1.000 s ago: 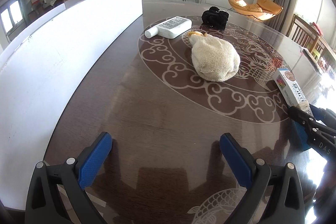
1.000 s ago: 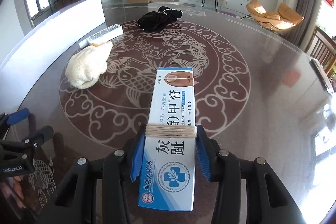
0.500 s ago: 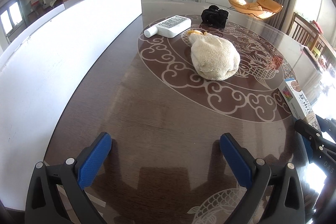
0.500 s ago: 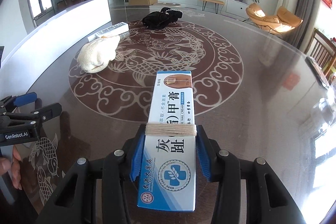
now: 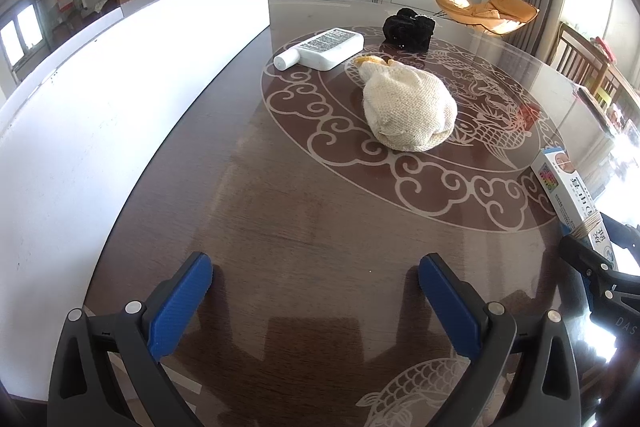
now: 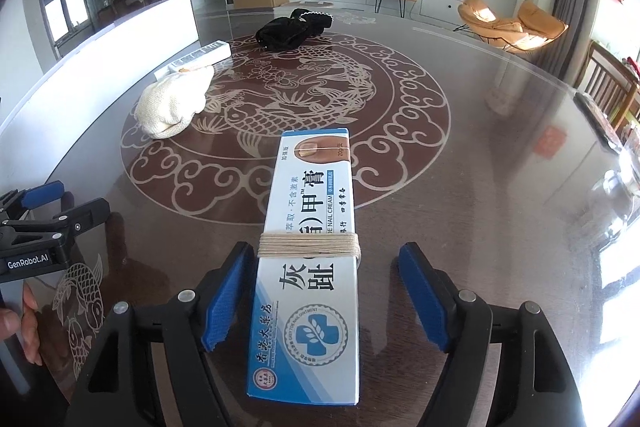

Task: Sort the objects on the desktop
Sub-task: 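Move the left tool to the cream knitted pouch while the right tool holds the box, then close the left tool on the cream knitted pouch and lift it while the right tool holds the box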

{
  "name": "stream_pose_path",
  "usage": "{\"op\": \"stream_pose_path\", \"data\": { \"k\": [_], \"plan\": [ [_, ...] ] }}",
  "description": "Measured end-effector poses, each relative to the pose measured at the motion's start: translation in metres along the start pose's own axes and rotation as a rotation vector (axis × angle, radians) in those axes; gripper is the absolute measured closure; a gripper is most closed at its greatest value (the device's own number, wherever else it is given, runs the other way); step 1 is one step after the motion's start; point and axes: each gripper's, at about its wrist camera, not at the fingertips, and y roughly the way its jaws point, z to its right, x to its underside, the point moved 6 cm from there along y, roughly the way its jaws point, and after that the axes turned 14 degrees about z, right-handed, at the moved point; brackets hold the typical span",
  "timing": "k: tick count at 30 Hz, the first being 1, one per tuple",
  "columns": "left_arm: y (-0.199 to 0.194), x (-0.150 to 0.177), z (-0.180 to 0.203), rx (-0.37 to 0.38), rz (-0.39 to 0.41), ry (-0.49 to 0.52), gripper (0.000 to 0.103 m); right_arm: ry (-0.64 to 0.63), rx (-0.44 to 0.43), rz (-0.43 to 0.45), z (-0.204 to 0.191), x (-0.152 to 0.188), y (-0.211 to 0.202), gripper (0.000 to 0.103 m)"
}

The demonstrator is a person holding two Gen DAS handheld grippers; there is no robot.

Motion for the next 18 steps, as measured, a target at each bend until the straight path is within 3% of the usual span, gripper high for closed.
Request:
{"op": "stream_pose_path", "data": {
  "k": [2,5,10,15,16,17,18],
  "plan": [
    [0.002,-0.002,0.005,0.018,-0.02,0.0,0.0,0.004,-0.004,-0.001,-0.001,0.0,0.0,0.023],
    [0.011,-0.014,0.024,0.118,-0.04,0.01,0.0,-0.001,-0.007,-0.004,-0.004,0.0,0.0,0.021],
    [0.044,-0.056,0.042,0.062,-0.014,0.042,0.0,0.0,-0.011,-0.004,-0.006,0.001,0.0,0.02],
    [0.091,-0.078,0.06,0.065,-0.096,0.037,0.0,0.0,-0.013,-0.003,-0.006,0.0,0.001,0.02],
    [0.094,-0.081,0.065,0.062,-0.067,0.081,0.0,0.0,-0.013,-0.003,-0.006,0.0,0.001,0.02],
    [0.094,-0.083,0.07,0.105,-0.021,0.116,0.013,0.001,-0.013,-0.003,-0.006,0.0,0.001,0.02],
    [0.091,-0.085,0.072,0.137,0.019,0.124,0.037,0.002,-0.008,-0.004,-0.005,0.0,0.001,0.019]
  ]
}}
